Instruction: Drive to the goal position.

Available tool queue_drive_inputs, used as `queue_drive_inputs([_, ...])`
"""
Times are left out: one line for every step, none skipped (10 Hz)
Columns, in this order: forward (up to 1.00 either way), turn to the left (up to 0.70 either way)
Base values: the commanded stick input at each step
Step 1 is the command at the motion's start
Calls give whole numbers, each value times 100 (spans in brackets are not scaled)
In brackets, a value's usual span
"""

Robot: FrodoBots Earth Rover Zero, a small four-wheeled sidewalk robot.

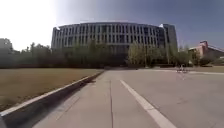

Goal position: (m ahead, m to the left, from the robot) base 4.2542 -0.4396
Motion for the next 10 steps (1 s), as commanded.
queue_drive_inputs([70,2])
queue_drive_inputs([70,2])
queue_drive_inputs([70,2])
queue_drive_inputs([70,2])
queue_drive_inputs([70,2])
queue_drive_inputs([70,2])
queue_drive_inputs([70,0])
queue_drive_inputs([70,-2])
queue_drive_inputs([70,-1])
queue_drive_inputs([70,0])
